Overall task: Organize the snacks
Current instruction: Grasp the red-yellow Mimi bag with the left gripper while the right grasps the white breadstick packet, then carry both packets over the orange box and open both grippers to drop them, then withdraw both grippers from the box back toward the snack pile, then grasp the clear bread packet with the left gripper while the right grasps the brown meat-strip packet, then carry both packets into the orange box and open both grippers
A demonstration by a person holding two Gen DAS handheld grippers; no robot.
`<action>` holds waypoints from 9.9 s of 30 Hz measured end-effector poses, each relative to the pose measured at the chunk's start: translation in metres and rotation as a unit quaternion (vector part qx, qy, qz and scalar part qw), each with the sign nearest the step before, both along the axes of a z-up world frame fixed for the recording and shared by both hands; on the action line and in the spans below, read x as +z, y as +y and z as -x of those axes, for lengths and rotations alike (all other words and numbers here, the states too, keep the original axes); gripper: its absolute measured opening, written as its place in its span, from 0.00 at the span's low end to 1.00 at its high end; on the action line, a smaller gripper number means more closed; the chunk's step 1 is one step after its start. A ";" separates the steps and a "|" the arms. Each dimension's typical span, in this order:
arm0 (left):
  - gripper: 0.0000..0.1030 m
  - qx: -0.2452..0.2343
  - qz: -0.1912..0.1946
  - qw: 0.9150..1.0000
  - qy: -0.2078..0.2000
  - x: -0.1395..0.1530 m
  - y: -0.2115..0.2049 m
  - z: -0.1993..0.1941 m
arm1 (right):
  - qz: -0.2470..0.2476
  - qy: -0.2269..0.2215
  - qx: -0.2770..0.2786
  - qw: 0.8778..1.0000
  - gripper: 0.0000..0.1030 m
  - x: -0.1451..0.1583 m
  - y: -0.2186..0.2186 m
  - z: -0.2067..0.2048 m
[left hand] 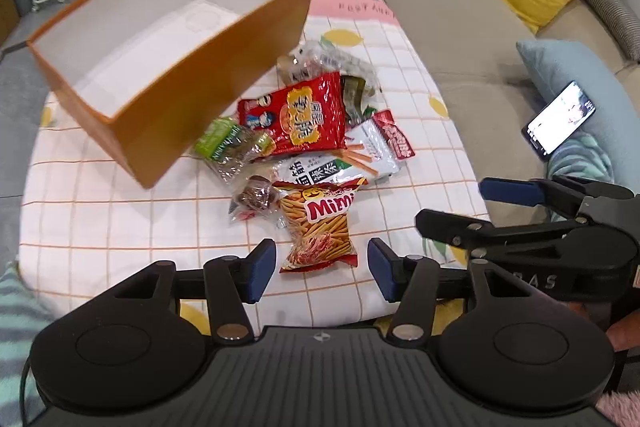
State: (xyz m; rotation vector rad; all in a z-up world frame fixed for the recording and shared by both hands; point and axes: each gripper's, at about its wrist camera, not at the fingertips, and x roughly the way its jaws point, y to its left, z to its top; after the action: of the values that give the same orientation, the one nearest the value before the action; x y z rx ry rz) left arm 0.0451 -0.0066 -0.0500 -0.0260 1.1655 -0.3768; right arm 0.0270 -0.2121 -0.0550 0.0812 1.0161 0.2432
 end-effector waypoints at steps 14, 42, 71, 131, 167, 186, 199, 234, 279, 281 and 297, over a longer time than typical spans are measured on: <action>0.74 0.008 -0.036 0.998 0.048 -0.066 -0.025 -0.039 | 0.021 0.030 0.037 0.999 0.57 -0.052 -0.009 -0.056; 0.32 0.070 0.006 0.997 -0.034 -0.016 0.016 -0.057 | -0.151 0.133 -0.086 0.976 0.59 -0.107 -0.001 -0.101; 0.32 0.077 0.006 0.993 -0.086 0.029 0.030 -0.041 | -0.110 -0.062 -0.061 0.990 0.05 0.005 -0.008 -0.051; 0.34 0.069 -0.163 0.984 0.037 -0.043 0.100 -0.216 | 0.007 0.027 0.148 0.989 0.08 -0.028 0.181 -0.270; 0.64 -0.001 -0.087 0.988 -0.126 0.041 0.016 -0.105 | -0.027 -0.075 0.036 0.996 0.52 0.046 0.048 -0.155; 0.64 0.051 -0.086 0.995 0.014 -0.059 -0.001 -0.065 | 0.028 -0.022 0.026 0.999 0.53 -0.048 0.005 -0.061; 0.69 0.066 -0.045 0.996 0.048 -0.089 -0.002 -0.077 | 0.047 -0.024 0.028 0.998 0.74 -0.081 0.004 -0.088; 0.53 0.048 -0.034 0.995 0.075 -0.099 0.000 -0.082 | 0.231 -0.103 0.282 0.925 0.50 -0.105 0.046 -0.083; 0.45 0.054 -0.004 0.997 0.063 -0.098 0.009 -0.075 | -0.103 0.028 0.147 0.983 0.29 -0.090 0.014 -0.087; 0.44 0.057 -0.004 0.996 0.064 -0.099 0.011 -0.075 | -0.119 0.032 0.146 0.982 0.29 -0.098 0.013 -0.092; 0.44 0.063 0.016 0.997 0.033 -0.061 0.011 -0.063 | -0.124 0.020 0.136 0.983 0.06 -0.063 0.005 -0.063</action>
State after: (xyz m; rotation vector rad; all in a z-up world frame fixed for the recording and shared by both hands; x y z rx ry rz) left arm 0.1081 0.0047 -0.1110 -0.1398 1.2162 -0.2850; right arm 0.0900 -0.2067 -0.1182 0.1736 1.0321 0.6193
